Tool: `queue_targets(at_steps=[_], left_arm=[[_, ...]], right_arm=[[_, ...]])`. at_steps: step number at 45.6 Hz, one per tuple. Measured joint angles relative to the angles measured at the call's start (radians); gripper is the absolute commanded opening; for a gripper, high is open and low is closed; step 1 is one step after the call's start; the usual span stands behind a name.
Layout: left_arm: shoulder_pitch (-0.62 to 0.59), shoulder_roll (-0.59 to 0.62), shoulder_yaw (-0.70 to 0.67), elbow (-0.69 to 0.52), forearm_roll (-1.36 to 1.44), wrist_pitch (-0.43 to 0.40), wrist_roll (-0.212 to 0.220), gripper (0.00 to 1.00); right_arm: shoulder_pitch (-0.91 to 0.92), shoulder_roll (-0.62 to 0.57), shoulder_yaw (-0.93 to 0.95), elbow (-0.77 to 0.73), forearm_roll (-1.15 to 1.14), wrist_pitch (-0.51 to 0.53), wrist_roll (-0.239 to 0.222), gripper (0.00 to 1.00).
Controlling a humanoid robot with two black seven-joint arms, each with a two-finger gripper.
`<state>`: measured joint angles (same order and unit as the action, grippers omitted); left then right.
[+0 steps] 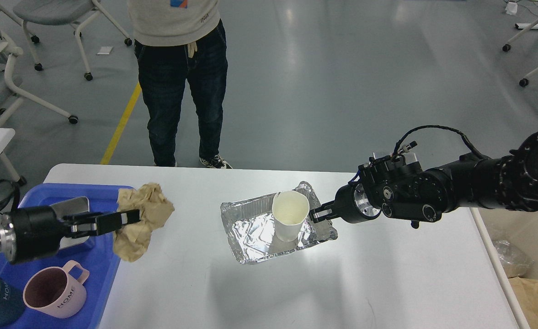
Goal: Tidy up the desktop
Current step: 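Lift the paper bag and drop it into the foil tray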
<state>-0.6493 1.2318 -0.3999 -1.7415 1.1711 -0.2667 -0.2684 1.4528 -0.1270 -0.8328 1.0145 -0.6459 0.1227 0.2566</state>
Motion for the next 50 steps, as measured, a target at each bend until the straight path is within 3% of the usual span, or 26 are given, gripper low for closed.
queue_targets(at_steps=[6,17,40,42,46,50], left_arm=[[-0.070,-0.100,-0.007,0.019,-0.019,-0.012,0.027,0.02],[-0.086,-0.313,0.030,0.122,-0.005,-0.013,0.097,0.04],[-0.077,-0.547,0.070,0.313,0.003,0.002,0.101,0.11],[-0.078,-0.564,0.071,0.324,0.004,0.004,0.101,0.17],[-0.079,-0.589,0.073,0.337,0.005,0.006,0.102,0.53],[-0.079,-0.603,0.074,0.343,0.005,0.007,0.106,0.79]], right_arm=[[0.002,0.003,0.000,0.001,0.003,0.000,0.000,0.00],[0.010,0.014,0.004,0.001,0.004,-0.002,0.000,0.00],[0.041,0.006,0.018,0.011,0.018,0.001,0.001,0.00],[0.042,0.005,0.018,0.011,0.019,0.001,0.001,0.00],[0.043,0.003,0.018,0.012,0.019,0.001,0.001,0.00],[0.043,0.003,0.018,0.012,0.020,0.002,0.001,0.00]])
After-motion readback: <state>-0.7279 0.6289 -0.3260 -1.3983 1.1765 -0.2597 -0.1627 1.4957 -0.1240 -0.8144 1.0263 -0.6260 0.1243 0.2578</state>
